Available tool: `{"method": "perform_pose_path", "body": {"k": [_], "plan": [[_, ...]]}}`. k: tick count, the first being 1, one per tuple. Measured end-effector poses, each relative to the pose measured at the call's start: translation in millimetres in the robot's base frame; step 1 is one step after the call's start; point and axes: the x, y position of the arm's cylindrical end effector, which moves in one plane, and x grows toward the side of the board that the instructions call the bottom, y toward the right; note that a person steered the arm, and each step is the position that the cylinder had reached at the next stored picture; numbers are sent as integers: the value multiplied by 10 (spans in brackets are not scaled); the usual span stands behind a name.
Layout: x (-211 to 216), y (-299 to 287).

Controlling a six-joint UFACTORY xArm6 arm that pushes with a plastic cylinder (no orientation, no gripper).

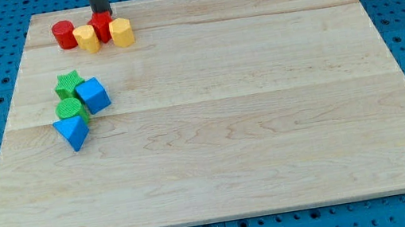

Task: Place arm parallel to the red circle

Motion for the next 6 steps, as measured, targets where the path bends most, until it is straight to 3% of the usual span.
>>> {"method": "perform_pose_path", "body": {"k": [1, 3, 5, 6], "plan": [[91, 27], [-344, -111], [-340, -1531], [-326, -1565]]}}
